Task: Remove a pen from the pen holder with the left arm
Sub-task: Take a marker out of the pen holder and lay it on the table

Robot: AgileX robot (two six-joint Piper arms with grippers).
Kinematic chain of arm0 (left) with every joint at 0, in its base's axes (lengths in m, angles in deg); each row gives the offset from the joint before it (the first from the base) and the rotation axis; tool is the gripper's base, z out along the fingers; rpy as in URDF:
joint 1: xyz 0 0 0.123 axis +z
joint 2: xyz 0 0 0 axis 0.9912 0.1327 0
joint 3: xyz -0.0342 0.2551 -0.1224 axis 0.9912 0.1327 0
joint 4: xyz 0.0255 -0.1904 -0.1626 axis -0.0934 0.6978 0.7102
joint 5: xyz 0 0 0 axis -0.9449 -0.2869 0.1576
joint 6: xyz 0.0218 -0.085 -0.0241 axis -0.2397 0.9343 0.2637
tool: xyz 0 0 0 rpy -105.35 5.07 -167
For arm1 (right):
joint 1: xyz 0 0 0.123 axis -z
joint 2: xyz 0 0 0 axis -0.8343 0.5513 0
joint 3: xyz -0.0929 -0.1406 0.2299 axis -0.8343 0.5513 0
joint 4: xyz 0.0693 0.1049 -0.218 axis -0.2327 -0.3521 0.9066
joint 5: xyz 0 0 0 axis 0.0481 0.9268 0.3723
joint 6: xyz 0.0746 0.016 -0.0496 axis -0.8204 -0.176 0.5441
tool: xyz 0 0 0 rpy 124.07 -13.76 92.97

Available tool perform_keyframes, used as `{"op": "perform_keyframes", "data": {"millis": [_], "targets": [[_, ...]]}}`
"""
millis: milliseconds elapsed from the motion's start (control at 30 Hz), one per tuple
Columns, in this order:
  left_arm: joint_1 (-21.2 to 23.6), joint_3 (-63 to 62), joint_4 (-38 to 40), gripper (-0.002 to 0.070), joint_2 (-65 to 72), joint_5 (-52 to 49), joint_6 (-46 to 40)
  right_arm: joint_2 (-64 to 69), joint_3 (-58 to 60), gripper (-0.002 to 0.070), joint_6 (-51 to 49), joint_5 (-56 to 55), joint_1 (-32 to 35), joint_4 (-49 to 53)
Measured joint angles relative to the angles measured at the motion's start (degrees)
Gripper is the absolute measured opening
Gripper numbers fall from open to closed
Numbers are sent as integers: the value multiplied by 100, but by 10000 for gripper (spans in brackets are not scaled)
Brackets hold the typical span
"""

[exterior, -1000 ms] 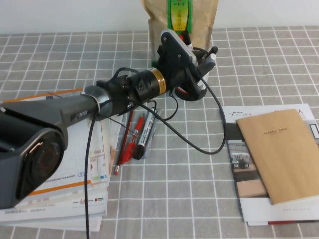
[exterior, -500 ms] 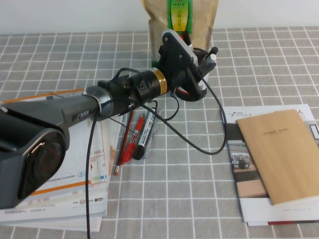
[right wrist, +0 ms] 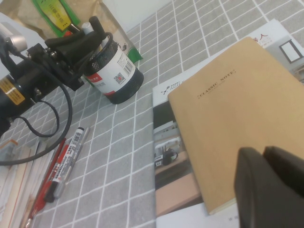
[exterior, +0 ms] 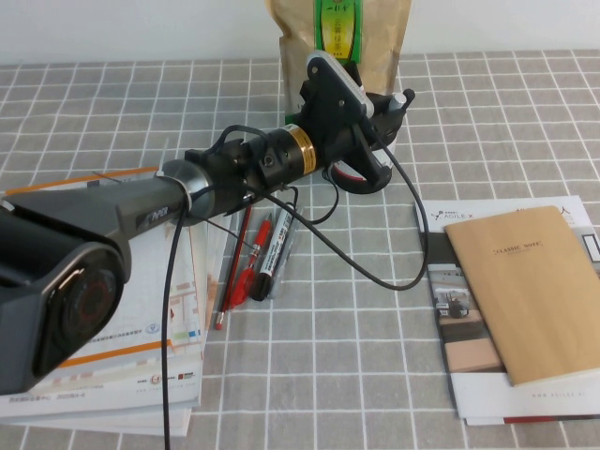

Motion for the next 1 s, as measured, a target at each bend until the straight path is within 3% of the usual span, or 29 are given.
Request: {"op": "perform_keyframes", "data": {"millis": [267, 633, 1000], "targets": [[0, 0, -378, 112, -184, -182, 83, 0, 0, -13, 0, 0, 0, 0], [0, 13, -1361, 111, -1185, -574, 1224, 0, 0, -13, 0, 0, 0, 0], [0, 735, -1926, 111, -2946, -1683, 2627, 0, 0, -13, 0, 0, 0, 0]]}}
